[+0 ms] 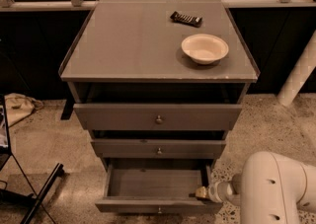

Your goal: Open bottom drawer

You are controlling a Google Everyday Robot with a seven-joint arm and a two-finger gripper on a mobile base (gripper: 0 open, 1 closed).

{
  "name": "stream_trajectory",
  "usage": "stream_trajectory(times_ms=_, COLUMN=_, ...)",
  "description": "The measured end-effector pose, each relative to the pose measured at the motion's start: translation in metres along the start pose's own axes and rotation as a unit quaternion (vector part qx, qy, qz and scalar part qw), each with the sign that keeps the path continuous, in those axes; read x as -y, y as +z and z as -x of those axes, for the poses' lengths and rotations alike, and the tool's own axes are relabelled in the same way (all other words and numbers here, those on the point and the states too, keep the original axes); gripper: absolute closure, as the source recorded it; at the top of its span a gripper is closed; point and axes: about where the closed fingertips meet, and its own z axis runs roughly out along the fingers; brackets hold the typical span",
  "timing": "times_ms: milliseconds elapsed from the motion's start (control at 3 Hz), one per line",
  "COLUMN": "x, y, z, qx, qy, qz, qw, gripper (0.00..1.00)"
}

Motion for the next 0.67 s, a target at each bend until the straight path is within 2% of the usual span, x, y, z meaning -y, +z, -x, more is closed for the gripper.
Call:
stream_trajectory(times_ms=333, x=-0.006, y=-0.010, z=-0.014, qx=-0.020, qy=-0.006, qz=0.045, qw=0.9988, gripper=1.00)
stream_trajectory(times_ms=667, x=-0.010, y=-0.015, z=-0.025, qx=-0.035, qy=-0.005, qz=0.083, qw=0.9959, gripper=1.00)
